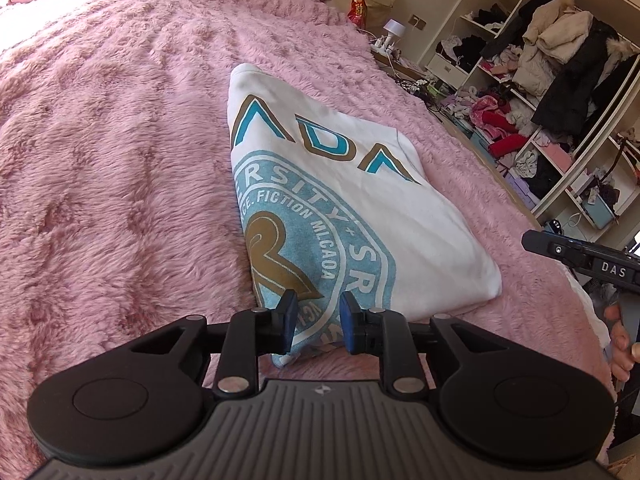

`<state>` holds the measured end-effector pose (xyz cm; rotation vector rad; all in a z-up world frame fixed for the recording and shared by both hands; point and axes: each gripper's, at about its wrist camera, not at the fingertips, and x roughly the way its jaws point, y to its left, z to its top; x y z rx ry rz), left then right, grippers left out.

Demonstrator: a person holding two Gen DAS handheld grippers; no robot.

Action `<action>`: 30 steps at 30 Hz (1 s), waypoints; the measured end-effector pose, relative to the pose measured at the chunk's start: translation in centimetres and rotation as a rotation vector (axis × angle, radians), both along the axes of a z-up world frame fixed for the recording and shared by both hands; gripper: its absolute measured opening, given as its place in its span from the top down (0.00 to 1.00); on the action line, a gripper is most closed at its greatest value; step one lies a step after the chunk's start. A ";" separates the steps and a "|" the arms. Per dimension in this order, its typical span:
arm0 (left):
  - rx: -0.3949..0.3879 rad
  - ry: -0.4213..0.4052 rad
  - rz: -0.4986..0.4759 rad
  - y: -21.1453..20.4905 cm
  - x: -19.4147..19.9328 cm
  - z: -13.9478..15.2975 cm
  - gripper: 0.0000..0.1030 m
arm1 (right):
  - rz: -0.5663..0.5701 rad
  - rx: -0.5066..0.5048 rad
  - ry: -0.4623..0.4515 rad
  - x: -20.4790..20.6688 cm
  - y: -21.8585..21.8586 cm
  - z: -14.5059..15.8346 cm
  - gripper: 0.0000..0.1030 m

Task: Fold small clothes
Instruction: 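Move both grippers to the folded sweatshirt's side edge, then grasp the sweatshirt side edge with both grippers and lift it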

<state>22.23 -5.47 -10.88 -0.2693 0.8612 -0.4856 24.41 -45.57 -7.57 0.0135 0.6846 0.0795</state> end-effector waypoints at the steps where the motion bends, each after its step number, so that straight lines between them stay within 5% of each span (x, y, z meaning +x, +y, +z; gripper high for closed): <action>1: 0.000 -0.001 0.002 -0.1 0.0 -0.1 0.72 | 0.006 -0.012 -0.003 0.6 0.3 -0.3 0.66; 10: 0.001 0.003 -0.012 0.0 0.2 -1.0 0.65 | 0.028 0.061 0.052 6.5 1.0 -4.7 0.70; 13: 0.000 0.007 -0.017 0.0 0.3 -1.3 0.65 | 0.049 0.121 0.091 8.0 0.9 -5.8 0.87; 19: -0.019 0.004 -0.005 0.4 0.1 -1.0 0.66 | 0.033 0.130 0.030 6.7 0.7 -4.3 0.97; 26: 0.017 0.048 -0.018 0.4 0.5 -2.0 0.65 | -0.005 0.164 0.099 6.7 -0.2 -8.0 0.96; 30: -0.009 0.040 -0.024 1.2 0.6 -0.8 0.65 | -0.011 0.210 0.061 6.3 -1.0 -6.9 0.72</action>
